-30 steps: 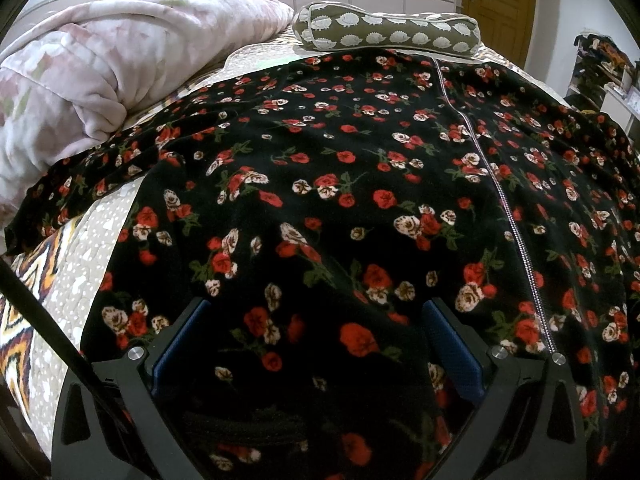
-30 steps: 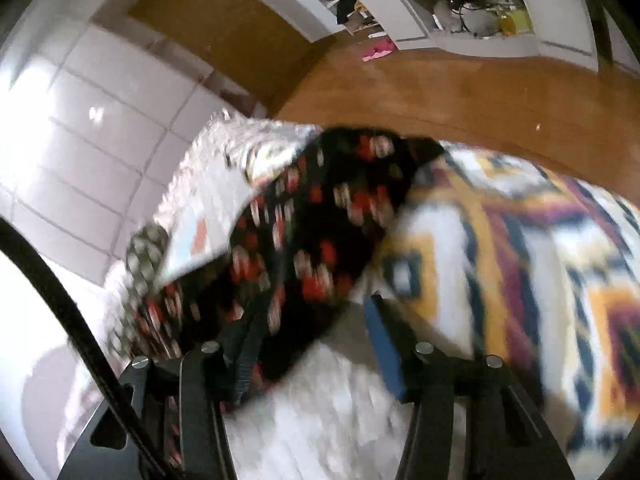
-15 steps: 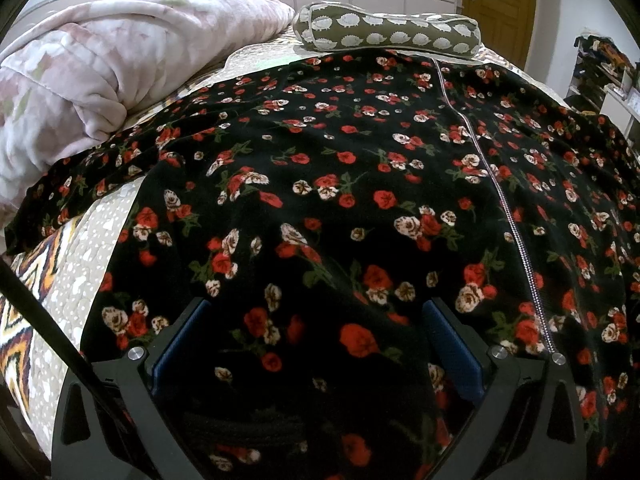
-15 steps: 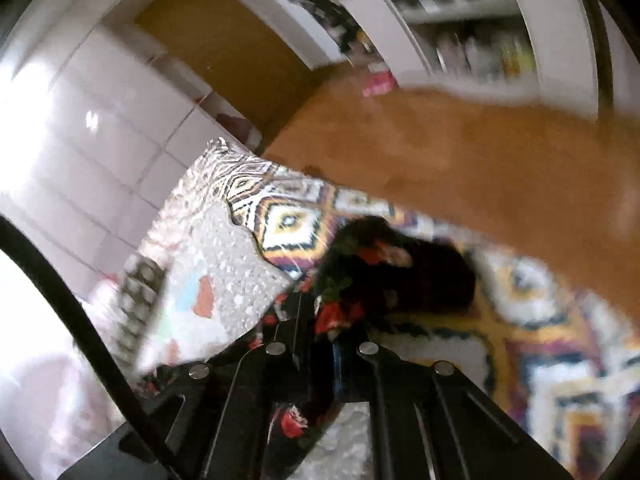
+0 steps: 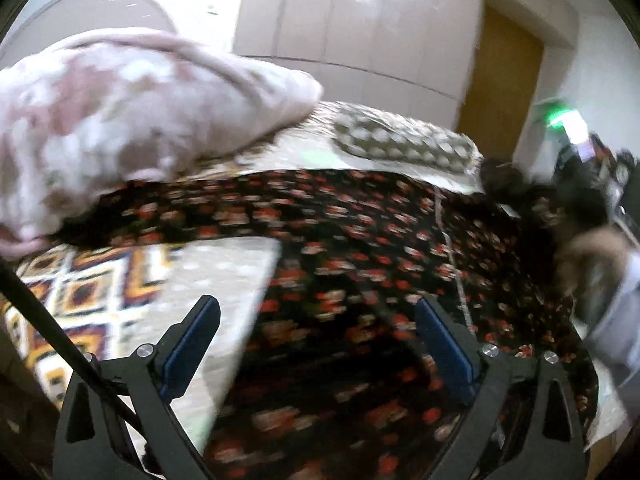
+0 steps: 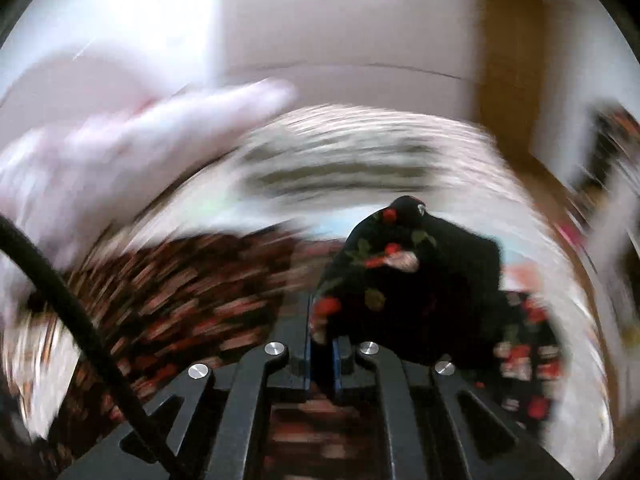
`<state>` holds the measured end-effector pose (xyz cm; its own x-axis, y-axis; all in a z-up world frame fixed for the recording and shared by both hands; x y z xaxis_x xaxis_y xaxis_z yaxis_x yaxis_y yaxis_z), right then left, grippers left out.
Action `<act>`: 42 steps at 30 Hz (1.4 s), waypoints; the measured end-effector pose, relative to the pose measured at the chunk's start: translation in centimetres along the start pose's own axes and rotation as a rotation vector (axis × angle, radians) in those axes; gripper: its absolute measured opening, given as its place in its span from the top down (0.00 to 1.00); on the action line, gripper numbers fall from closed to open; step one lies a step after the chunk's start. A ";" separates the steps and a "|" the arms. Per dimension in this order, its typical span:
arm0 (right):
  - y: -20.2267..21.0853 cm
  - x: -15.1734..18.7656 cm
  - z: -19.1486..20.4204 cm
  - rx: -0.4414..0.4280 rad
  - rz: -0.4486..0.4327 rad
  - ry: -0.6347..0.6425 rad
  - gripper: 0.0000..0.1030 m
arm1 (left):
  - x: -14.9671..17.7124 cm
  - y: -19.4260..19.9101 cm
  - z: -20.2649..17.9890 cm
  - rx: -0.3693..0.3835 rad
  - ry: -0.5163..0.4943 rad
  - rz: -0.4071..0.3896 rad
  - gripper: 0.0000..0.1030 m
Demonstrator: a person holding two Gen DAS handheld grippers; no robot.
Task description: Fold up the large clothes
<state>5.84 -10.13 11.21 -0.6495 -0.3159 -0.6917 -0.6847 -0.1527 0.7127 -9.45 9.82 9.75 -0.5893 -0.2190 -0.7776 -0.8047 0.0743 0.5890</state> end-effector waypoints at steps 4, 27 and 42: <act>-2.7 3.5 12.4 0.034 0.012 0.408 0.60 | 0.9 2.6 5.4 -0.034 0.098 -0.006 0.06; 8.8 14.9 -7.6 0.010 0.034 -0.144 0.24 | -5.8 -16.3 -3.0 0.126 -0.044 0.312 0.19; 8.1 18.1 -14.0 0.029 0.039 -0.388 0.23 | -9.4 -22.0 -0.7 -0.062 -0.004 0.313 0.95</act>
<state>-6.78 -30.21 6.09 -0.7481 0.0571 -0.6611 -0.6625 -0.1194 0.7394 13.79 9.54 4.24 -0.8083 -0.1905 -0.5571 -0.5782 0.0785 0.8121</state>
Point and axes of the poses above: each gripper's, at about its wrist camera, not at the fingertips, and y roughly against the way its jaws point, z to its left, x to its underside, the point moved 2 cm from there along -y, roughly the way its jaws point, and after that the axes turned 5 degrees about x, right-handed, at the moved point
